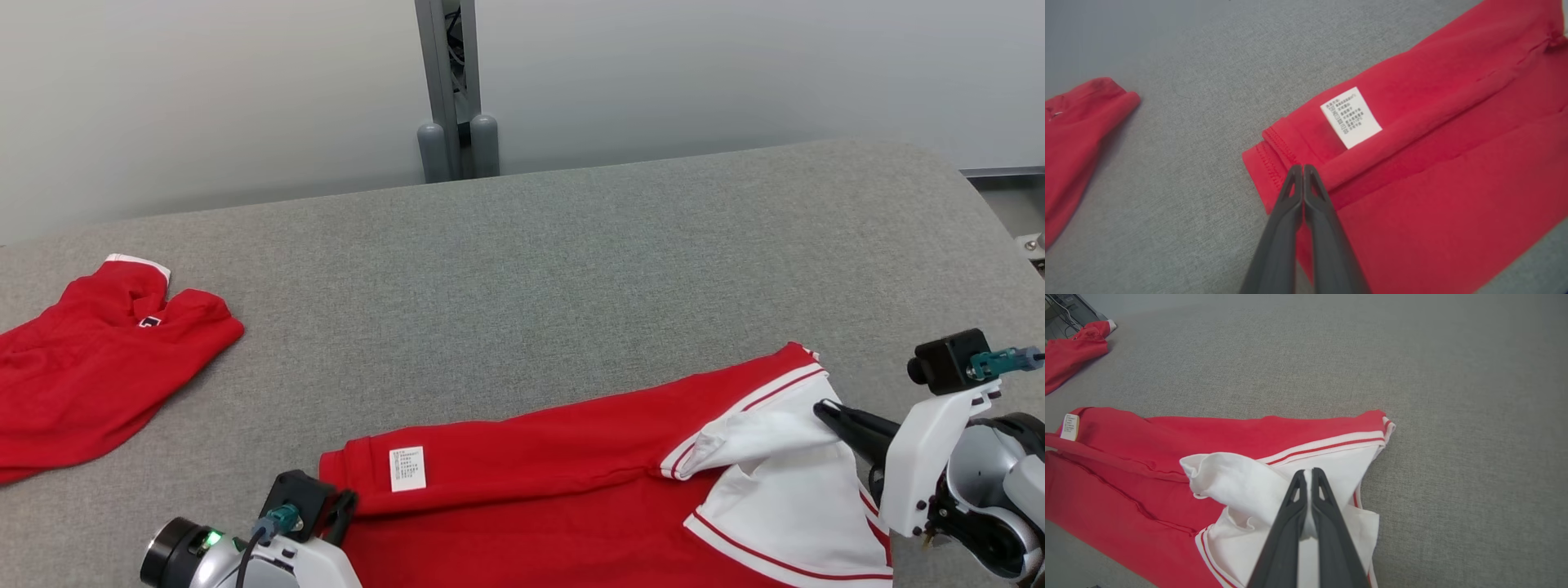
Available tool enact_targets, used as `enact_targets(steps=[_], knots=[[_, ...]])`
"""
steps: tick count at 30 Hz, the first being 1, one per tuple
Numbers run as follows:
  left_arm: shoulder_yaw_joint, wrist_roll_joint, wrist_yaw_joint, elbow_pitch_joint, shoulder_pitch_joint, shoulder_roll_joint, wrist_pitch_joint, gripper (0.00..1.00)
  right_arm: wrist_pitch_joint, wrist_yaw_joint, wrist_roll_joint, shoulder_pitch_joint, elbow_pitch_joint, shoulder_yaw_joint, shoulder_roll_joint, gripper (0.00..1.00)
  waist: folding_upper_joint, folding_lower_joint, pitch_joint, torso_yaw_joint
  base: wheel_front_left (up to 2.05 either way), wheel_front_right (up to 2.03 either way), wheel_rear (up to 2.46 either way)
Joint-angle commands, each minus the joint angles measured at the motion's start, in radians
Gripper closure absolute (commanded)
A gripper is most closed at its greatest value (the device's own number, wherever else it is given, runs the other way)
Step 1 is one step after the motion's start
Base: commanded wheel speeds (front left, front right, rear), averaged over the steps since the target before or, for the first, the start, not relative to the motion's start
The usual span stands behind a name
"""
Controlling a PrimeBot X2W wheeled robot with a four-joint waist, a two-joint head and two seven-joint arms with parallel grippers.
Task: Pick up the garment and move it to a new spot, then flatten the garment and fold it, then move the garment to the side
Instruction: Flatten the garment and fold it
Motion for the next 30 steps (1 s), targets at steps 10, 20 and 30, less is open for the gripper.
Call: enact_targets(steps=[10, 20, 30], knots=[[-0.009, -0.026, 0.01, -0.048, 0.041, 0.027, 0.065, 1.0, 0.105, 0.0, 0.041, 0.066, -0.056, -0.041, -0.018, 1.0, 0.0, 0.0, -0.002, 0.003, 0.0, 0.0, 0.0], [-0.015, -0.025, 0.025, -0.059, 0.052, 0.037, 0.079, 0.0, 0.22, 0.0, 0.075, 0.13, -0.069, -0.103, 0.001, 0.0, 0.0, 0.0, -0.006, 0.002, 0.0, 0.0, 0.0], [0.024, -0.015, 0.081, -0.075, 0.026, 0.019, 0.016, 0.0, 0.254, 0.0, 0.011, 0.143, -0.091, -0.229, 0.006, 0.0, 0.0, 0.0, -0.025, -0.006, 0.0, 0.0, 0.0]])
